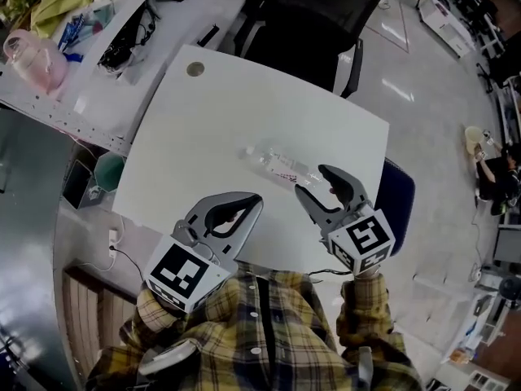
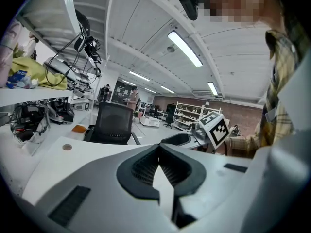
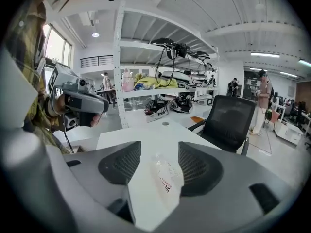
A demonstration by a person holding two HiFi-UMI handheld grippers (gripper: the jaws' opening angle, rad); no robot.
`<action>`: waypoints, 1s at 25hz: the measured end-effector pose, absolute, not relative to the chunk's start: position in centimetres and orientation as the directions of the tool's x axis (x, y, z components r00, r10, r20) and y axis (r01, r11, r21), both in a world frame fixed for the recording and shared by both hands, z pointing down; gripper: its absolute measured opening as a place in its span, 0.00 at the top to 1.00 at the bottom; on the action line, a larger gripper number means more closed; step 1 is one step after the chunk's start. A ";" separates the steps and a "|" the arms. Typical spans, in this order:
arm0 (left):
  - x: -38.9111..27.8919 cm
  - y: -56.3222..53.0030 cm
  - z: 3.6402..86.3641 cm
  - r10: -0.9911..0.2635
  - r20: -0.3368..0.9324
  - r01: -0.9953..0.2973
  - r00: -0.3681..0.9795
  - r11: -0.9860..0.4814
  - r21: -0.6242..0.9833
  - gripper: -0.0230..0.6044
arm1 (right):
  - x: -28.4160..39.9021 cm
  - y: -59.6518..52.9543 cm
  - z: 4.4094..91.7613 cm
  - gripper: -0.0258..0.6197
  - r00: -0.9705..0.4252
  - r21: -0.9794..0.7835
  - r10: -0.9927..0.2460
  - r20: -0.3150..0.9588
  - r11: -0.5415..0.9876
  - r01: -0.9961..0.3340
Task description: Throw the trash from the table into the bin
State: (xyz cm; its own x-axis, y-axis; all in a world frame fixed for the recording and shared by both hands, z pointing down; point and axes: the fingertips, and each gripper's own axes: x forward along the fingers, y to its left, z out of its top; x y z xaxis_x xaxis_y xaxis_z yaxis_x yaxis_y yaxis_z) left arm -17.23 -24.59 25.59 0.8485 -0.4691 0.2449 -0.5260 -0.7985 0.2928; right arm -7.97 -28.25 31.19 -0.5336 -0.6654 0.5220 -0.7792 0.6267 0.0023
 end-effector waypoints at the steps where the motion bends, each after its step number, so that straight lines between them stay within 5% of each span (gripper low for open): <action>1: -17.6 -24.7 25.8 -0.476 0.252 -0.536 0.842 -0.788 0.303 0.95 | -8.0 -28.5 31.7 0.61 -0.542 0.008 -0.645 0.538 0.647 -0.763; 16: -22.7 -24.9 28.7 -0.589 0.338 -0.680 0.734 -0.634 0.370 0.95 | -10.0 -31.7 42.9 0.44 -0.525 0.024 -0.275 0.805 0.900 -0.435; 25: -25.0 -25.0 30.3 -0.640 0.376 -0.741 0.670 -0.552 0.382 0.95 | -9.5 -33.1 48.9 0.44 -0.458 -0.025 -0.171 0.872 0.920 -0.392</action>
State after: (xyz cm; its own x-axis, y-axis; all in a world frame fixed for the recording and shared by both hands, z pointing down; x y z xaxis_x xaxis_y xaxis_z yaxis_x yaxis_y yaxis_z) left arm -25.03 -24.98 30.30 0.6704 -0.6395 0.3762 -0.7411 -0.5520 0.3822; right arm -9.53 -33.07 48.90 -0.4578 -0.1711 0.8724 -0.3922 0.9195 -0.0255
